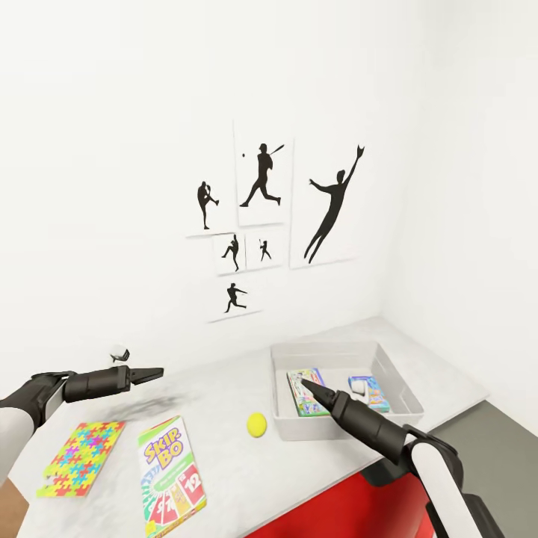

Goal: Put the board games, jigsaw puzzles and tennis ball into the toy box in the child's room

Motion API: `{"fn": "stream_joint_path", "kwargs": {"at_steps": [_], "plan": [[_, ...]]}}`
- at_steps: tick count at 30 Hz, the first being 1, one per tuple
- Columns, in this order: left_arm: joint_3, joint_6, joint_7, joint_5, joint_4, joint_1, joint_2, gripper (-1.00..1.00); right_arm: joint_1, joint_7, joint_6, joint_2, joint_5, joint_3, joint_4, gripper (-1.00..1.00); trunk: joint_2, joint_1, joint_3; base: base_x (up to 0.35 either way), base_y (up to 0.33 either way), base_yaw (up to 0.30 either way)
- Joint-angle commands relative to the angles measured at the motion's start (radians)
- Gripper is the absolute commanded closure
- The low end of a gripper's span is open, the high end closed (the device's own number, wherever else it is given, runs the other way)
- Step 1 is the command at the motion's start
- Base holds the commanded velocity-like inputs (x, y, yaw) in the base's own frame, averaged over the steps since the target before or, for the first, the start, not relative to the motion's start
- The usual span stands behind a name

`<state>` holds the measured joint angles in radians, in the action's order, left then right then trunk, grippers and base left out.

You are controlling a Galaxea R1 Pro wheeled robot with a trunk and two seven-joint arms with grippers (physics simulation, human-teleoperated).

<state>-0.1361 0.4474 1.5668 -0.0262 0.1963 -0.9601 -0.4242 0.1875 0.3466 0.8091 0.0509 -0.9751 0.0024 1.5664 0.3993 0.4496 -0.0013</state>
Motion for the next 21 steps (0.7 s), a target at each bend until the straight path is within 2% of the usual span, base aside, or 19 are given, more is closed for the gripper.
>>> {"fn": "stream_joint_path", "kwargs": {"at_steps": [1, 21], "plan": [[-0.002, 0.011, 0.004, -0.003, 0.0, 0.0, 0.0, -1.0, 0.0, 0.003, 0.002, 0.001, 0.003, -0.001, 0.0, -1.0, 0.001, 0.0, 0.0, 0.0, 0.0, 0.0], [-0.002, 0.011, 0.004, -0.003, 0.0, 0.0, 0.001, -1.0, 0.0, 0.002, -0.002, 0.0, 0.012, -0.005, 0.004, -1.0, 0.001, 0.0, 0.0, -0.01, 0.0, 0.012]]}}
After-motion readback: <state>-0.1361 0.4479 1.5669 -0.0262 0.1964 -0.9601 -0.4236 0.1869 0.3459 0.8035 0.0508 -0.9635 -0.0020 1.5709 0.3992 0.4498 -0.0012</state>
